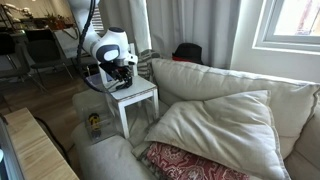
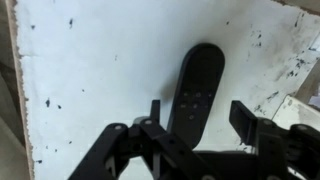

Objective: Put the small black remote on the white chair

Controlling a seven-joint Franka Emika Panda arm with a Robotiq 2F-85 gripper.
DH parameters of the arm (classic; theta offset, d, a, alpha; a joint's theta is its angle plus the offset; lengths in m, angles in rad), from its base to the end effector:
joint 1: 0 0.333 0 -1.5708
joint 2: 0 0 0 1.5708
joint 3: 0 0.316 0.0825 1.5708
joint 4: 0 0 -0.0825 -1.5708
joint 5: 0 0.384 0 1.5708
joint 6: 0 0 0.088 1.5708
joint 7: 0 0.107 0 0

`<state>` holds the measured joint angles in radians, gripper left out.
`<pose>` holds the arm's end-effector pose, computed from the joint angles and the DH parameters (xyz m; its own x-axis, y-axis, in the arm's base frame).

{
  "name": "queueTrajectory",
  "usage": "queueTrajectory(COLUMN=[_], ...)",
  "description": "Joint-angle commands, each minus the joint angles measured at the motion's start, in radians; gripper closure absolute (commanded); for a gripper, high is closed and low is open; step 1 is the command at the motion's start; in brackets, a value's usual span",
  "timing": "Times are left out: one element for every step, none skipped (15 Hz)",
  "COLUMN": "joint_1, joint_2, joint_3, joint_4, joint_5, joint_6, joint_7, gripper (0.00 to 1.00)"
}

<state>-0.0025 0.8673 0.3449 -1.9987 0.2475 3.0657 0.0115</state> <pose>0.5652 0.1835 0.0613 0.9859 -0.0843 0.1445 -0.0335 -0.9458 -0.3229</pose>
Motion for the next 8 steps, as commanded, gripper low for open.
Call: queueTrajectory(joint_1=[0.012,-0.005,-0.014,-0.040,-0.043,-0.056,-0.066,-0.083], joint_2=[-0.062,-0.094,-0.133,-0.179,-0.226,-0.285,-0.344,-0.398], joint_3=[-0.013,0.006,0.014,0.044,0.047,0.061,0.075,0.095], joint_4=[-0.061,-0.093,-0.130,-0.178,-0.217,-0.270,-0.312,-0.354], joint_5=[-0.027,-0.028,-0.030,-0.034,-0.034,-0.037,-0.032,-0.030], joint_6=[0.051,0.068,0.080,0.090,0.090,0.080,0.067,0.054], joint_7=[0.016,0.010,0.009,0.000,0.006,0.006,0.013,0.009], gripper=[0.01,0.00,0.00,0.00,0.00,0.00,0.00,0.00])
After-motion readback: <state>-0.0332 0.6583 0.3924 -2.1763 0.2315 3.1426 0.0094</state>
